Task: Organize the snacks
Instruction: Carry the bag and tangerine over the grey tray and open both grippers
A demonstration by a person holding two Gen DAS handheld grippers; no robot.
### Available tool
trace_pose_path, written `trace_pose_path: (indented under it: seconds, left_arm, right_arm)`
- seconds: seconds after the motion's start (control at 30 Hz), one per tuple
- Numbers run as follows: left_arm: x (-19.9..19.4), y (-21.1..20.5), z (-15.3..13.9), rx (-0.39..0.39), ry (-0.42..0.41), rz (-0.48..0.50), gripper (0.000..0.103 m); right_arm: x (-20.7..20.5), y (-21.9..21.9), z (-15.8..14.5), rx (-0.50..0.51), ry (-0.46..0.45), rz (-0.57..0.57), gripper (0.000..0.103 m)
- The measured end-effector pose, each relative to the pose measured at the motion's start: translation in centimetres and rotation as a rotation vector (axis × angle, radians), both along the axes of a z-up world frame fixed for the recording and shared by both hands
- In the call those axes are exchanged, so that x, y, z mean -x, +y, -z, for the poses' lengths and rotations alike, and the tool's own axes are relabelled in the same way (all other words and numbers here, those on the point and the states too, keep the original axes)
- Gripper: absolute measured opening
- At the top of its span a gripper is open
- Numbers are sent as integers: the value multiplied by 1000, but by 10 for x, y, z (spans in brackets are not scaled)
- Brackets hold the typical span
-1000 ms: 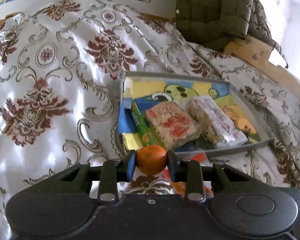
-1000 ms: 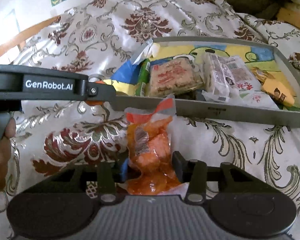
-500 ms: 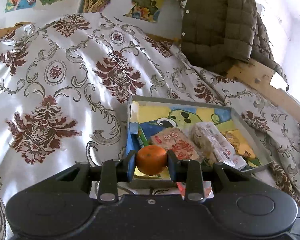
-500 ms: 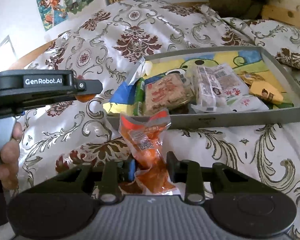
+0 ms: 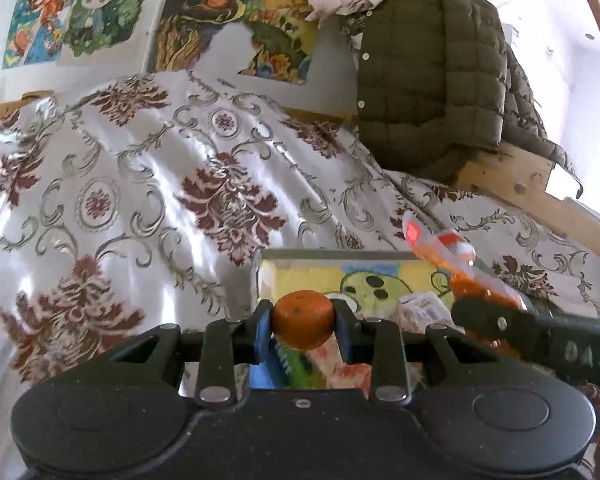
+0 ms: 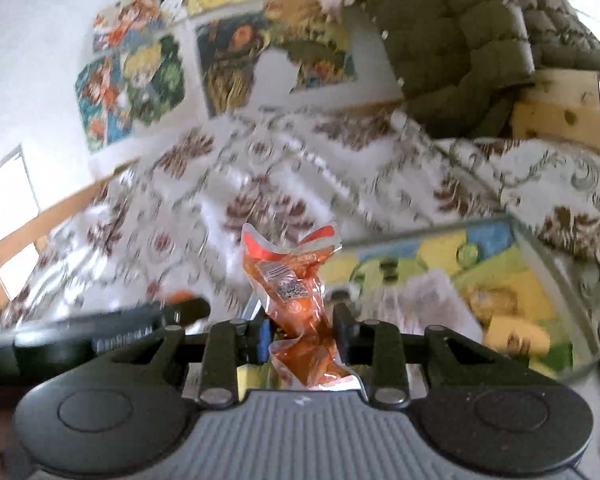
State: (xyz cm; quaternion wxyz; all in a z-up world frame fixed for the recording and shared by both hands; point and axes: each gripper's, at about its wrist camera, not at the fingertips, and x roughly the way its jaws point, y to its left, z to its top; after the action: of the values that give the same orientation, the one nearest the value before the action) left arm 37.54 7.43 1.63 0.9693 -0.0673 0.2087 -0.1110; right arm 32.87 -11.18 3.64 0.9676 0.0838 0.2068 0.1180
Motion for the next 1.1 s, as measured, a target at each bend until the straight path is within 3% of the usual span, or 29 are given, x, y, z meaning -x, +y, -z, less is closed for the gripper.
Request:
trace_pose_path:
  seconds: [0.17, 0.47, 0.8, 0.97, 1.1]
  left_arm:
    - [-15, -5, 11, 19, -19, 1, 34]
    - [-33, -11, 43, 37, 56, 21, 34]
    - [-46, -8, 69, 57, 159, 1, 35]
    - [-49, -2, 71, 90, 187, 1, 35]
    - [-49, 1, 71, 100, 196, 4, 35]
  right_arm:
    - [-24, -6, 11, 0, -1, 32, 34]
    - [-47, -1, 40, 14, 50, 48, 34]
    - [-45, 22, 51, 141, 40, 11, 35]
    - [-46, 37, 56, 275, 36, -34, 36]
    - [-46, 43, 58, 304, 51, -52, 37]
